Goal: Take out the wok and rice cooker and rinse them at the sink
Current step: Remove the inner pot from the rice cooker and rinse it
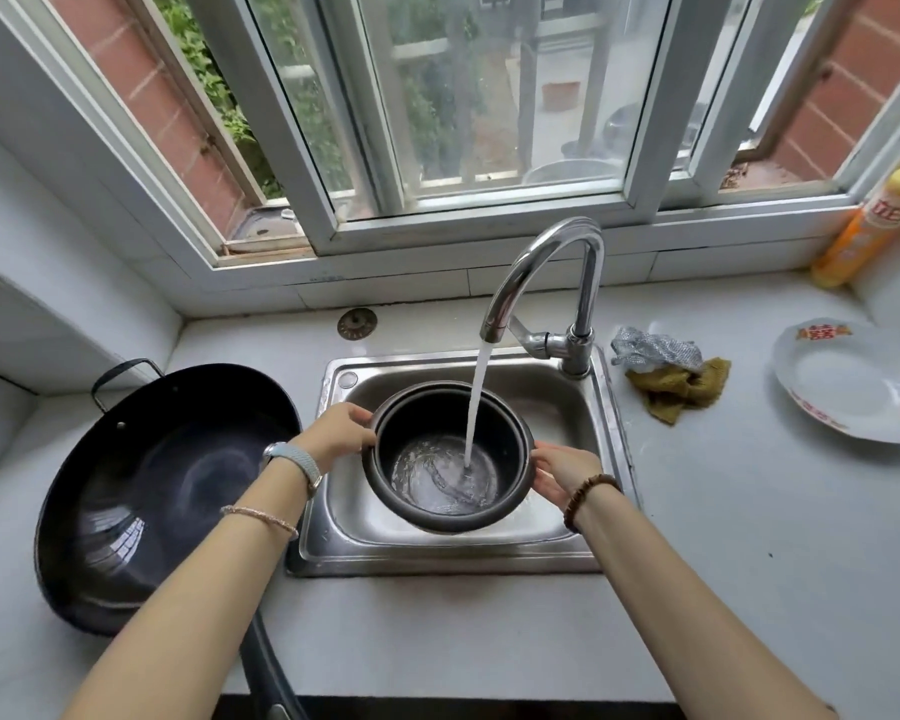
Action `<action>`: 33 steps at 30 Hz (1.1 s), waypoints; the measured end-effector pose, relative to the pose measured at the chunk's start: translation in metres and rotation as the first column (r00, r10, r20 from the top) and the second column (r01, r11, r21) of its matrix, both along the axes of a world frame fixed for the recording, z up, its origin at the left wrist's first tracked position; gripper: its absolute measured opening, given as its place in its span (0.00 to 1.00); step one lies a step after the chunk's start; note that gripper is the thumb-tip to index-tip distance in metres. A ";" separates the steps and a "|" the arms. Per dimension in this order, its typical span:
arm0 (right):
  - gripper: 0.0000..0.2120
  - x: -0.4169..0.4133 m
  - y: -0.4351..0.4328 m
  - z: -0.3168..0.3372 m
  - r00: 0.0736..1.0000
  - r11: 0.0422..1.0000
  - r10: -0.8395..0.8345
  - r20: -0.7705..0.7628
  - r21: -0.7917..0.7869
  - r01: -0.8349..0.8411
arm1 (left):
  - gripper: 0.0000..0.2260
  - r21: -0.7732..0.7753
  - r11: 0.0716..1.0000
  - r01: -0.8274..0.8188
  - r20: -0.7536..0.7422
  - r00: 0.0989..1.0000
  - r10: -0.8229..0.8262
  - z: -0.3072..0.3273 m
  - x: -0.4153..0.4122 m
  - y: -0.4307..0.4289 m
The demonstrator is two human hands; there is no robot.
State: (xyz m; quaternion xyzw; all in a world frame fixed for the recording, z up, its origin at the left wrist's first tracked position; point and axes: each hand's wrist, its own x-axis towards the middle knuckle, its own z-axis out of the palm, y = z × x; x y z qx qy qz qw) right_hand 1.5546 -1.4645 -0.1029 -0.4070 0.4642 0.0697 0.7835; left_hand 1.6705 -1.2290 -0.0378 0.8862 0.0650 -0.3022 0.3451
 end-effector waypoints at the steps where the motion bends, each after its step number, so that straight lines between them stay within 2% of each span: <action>1: 0.16 0.002 -0.003 -0.002 1.000 1.000 0.003 -0.023 -0.005 -0.003 | 0.14 -0.008 1.000 0.000 -0.005 1.000 0.000 -0.006 0.001 -0.002; 5: 0.12 0.010 -0.010 -0.010 0.997 1.000 0.021 -0.076 -0.018 -0.022 | 0.09 -0.011 1.000 -0.026 -0.021 0.999 0.026 -0.033 0.007 -0.005; 11: 0.08 0.022 -0.014 -0.027 0.989 0.996 0.044 -0.139 -0.065 -0.053 | 0.16 0.043 0.993 -0.111 -0.024 0.993 0.112 -0.079 0.014 -0.009; 17: 0.03 0.032 -0.017 -0.048 0.976 0.991 0.088 -0.197 -0.085 -0.107 | 0.17 -0.044 0.965 -0.257 -0.179 0.953 0.246 -0.112 0.013 -0.014; 24: 0.02 0.040 -0.019 -0.066 0.967 0.986 0.113 -0.230 -0.091 -0.137 | 0.19 -0.108 0.934 -0.342 -0.267 0.915 0.304 -0.135 0.009 -0.016; 29: 0.08 0.043 -0.017 -0.075 0.969 0.987 0.079 -0.233 -0.119 -0.109 | 0.22 -0.128 0.914 -0.386 -0.279 0.898 0.340 -0.140 0.008 -0.015; 33: 0.10 0.043 -0.016 -0.078 0.974 0.988 0.062 -0.217 -0.123 -0.091 | 0.23 -0.135 0.906 -0.401 -0.287 0.891 0.351 -0.143 0.006 -0.013</action>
